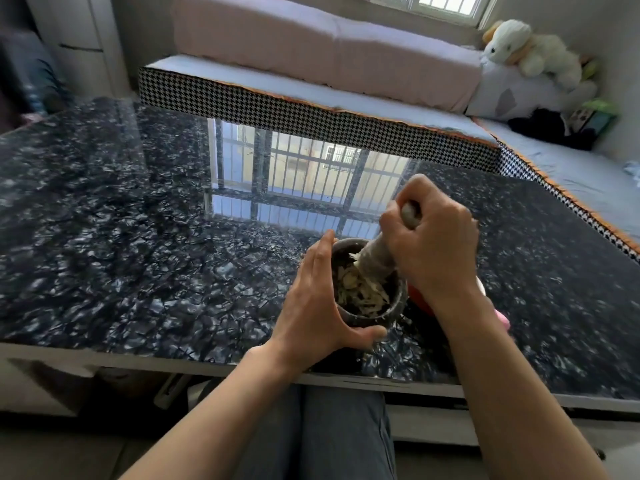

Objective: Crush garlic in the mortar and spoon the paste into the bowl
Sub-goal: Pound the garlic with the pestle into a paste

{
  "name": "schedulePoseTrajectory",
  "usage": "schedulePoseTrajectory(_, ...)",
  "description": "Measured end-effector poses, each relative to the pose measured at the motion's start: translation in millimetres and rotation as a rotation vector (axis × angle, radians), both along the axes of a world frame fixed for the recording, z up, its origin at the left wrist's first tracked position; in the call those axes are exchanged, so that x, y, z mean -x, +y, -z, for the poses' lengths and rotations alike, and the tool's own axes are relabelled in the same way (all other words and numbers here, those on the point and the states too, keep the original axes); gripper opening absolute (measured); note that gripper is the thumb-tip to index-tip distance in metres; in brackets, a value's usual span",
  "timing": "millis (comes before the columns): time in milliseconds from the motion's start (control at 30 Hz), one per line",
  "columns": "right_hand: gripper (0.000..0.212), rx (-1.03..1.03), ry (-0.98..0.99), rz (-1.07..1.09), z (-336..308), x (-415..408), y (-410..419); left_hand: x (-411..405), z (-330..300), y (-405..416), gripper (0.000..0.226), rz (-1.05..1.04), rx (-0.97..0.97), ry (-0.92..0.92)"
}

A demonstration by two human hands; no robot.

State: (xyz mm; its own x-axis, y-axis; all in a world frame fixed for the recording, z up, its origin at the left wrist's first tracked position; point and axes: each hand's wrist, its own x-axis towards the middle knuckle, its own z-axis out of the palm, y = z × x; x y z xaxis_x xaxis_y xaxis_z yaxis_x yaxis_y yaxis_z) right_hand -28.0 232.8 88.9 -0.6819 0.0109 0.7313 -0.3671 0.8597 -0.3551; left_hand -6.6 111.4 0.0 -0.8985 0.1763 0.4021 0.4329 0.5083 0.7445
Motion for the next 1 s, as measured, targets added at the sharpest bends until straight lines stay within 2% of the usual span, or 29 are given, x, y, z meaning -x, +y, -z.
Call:
schedulePoseTrajectory(200,0.014,-0.229,-0.197,-0.061,22.6,14.4,-13.7,17.3,-5.9,-0.1,0.127,-0.017,-0.054,-0.106)
schedulePoseTrajectory(367,0.016,-0.082,-0.053,-0.059,-5.7,22.5,-5.3,27.8,-6.6,-3.9,0.130,0.054,-0.018,-0.151)
schedulePoseTrajectory(567,0.013,-0.231,-0.158,-0.125,32.6,27.4,-16.4,31.9,-6.9,-5.3,0.129,0.082,0.010,-0.157)
schedulePoseTrajectory(633,0.011,-0.224,-0.132,-0.127,23.3,29.1,-9.8,31.5,-6.9,-5.2,0.128,0.078,0.003,-0.145)
schedulePoseTrajectory(767,0.011,-0.061,-0.049,-0.081,6.7,29.3,-0.1,32.0,-6.5,-5.9,0.129,0.081,-0.003,-0.143)
schedulePoseTrajectory(933,0.012,-0.205,-0.220,-0.105,32.4,25.2,-13.1,31.3,-8.0,-6.1,0.127,0.109,0.002,-0.150)
schedulePoseTrajectory(1000,0.014,-0.177,-0.184,-0.098,24.2,25.5,-5.8,30.8,-8.1,-5.7,0.128,0.097,0.003,-0.145)
